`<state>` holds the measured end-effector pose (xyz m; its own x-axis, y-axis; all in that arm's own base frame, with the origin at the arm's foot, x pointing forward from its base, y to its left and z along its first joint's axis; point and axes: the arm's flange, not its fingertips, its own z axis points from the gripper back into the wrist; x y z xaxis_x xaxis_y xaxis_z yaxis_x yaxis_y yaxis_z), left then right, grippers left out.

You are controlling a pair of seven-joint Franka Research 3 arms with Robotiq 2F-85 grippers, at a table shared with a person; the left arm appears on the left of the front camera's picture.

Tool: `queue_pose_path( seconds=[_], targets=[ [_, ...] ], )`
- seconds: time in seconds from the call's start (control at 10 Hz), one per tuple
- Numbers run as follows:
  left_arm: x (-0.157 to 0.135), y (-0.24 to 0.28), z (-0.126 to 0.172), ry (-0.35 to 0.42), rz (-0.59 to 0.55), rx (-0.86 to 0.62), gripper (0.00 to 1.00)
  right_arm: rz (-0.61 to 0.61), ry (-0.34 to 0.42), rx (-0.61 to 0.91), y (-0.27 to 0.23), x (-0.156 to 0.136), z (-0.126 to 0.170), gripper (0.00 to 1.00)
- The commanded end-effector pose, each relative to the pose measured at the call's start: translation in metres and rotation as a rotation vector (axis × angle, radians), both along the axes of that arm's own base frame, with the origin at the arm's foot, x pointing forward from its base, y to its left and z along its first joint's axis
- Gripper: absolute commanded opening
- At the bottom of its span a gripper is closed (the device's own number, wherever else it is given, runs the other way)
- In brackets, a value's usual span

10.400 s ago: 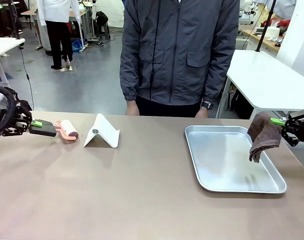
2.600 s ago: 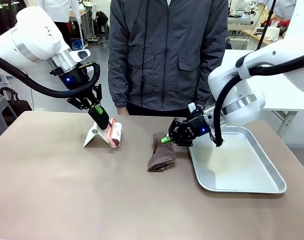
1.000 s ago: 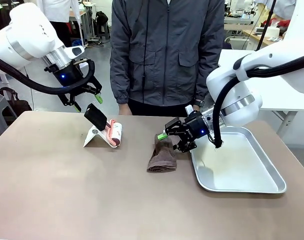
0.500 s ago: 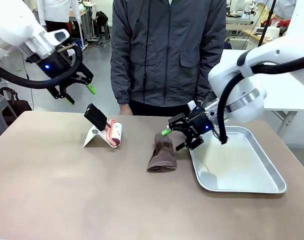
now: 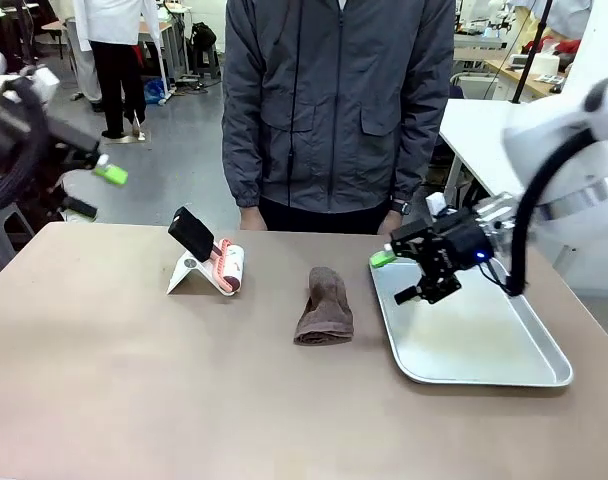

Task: Clean the surface of the table.
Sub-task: Return the Lint Roller and towel to their original positions.

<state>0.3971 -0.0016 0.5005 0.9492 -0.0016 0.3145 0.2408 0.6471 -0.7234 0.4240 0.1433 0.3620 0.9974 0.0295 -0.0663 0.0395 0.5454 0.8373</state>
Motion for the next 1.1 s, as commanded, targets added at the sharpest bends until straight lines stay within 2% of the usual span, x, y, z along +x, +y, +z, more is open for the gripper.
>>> queue_pose_path(
  seconds=[0.0,0.1,0.2,0.4,0.5,0.6,0.7,1.0],
  targets=[
    [-0.016,0.016,-0.049,-0.048,-0.023,-0.1,1.0,0.006,-0.042,0.178,-0.034,-0.039,-0.001,1.0],
    [-0.014,0.023,-0.068,-0.049,-0.016,-0.146,1.0,-0.016,-0.068,0.253,-0.052,-0.051,0.0,1.0],
    [-0.011,0.031,-0.081,-0.072,0.045,-0.184,1.0,-0.079,-0.097,0.318,-0.069,-0.062,0.0,1.0],
    [-0.002,0.049,-0.095,-0.165,0.042,-0.318,1.0,-0.215,-0.151,0.426,-0.097,-0.071,-0.005,1.0],
    [0.005,0.058,-0.103,-0.153,0.049,-0.349,1.0,-0.304,-0.19,0.501,-0.108,-0.073,-0.011,1.0],
    [0.014,0.06,-0.109,-0.086,0.059,-0.345,1.0,-0.163,-0.092,0.353,-0.095,-0.044,0.008,1.0],
    [-0.008,0.053,-0.096,-0.124,0.081,-0.285,1.0,-0.163,-0.092,0.353,-0.095,-0.044,0.008,1.0],
    [-0.008,0.053,-0.096,-0.124,0.081,-0.285,1.0,-0.163,-0.092,0.353,-0.095,-0.044,0.008,1.0]
  ],
)
